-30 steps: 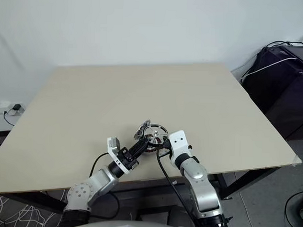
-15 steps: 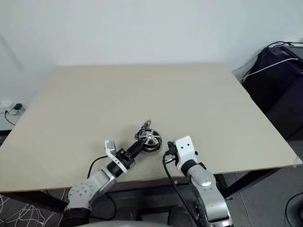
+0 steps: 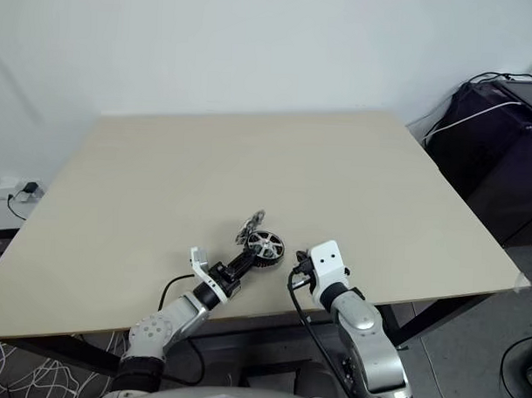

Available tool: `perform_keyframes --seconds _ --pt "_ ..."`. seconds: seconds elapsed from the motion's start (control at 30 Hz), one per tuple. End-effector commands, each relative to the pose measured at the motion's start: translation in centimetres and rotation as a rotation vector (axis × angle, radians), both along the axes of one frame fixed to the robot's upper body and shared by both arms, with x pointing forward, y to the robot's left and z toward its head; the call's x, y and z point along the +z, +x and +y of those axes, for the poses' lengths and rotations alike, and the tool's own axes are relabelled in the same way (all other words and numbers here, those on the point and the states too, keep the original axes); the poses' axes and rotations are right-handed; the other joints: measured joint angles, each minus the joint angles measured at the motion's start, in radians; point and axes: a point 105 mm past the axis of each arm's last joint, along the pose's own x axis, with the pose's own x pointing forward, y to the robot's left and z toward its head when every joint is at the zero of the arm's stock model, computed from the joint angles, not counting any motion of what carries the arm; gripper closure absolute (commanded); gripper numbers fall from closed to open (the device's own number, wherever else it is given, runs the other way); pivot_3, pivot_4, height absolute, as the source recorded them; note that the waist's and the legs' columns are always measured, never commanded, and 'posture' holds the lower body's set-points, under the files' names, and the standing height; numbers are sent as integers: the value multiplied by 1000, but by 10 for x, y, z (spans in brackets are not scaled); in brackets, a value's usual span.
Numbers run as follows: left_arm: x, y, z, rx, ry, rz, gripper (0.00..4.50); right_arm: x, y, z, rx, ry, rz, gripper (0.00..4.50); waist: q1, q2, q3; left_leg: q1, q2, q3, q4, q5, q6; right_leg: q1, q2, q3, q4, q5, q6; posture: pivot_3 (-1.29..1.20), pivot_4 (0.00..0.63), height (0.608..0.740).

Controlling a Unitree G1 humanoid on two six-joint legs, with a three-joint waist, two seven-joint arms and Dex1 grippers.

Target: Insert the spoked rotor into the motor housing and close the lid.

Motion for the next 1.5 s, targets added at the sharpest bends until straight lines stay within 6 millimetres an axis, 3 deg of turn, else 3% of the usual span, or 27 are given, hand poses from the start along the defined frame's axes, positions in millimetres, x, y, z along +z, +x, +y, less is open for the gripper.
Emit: perform_keyframes --seconds 0.03,0.43,0.83,1.3,1.5 --pt "21 9 -24 -14 -87 -67 4169 18 3 3 15 21 -65 4500 0 0 0 0 0 0 0 0 0 0 0 0 0 0 0 0 0 740" --pt "22 11 -21 11 -75 -81 4169 17 2 5 17 19 -62 4500 0 0 0 0 0 0 0 0 0 0 0 0 0 2 4 0 0 740" --pt "26 11 -9 49 -26 -98 266 17 2 7 20 19 -63 4500 0 0 0 0 0 0 1 0 0 1 0 0 0 2 4 0 0 740" --pt "41 -9 13 73 15 -140 266 15 4 12 29 31 -59 4500 0 0 0 -1 0 0 1 -1 0 0 0 0 0 2 4 0 0 740" --pt "46 -20 17 48 127 -233 266 17 7 14 36 35 -66 4500 -1 0 0 0 0 0 1 -1 0 0 0 0 0 0 -1 0 0 740"
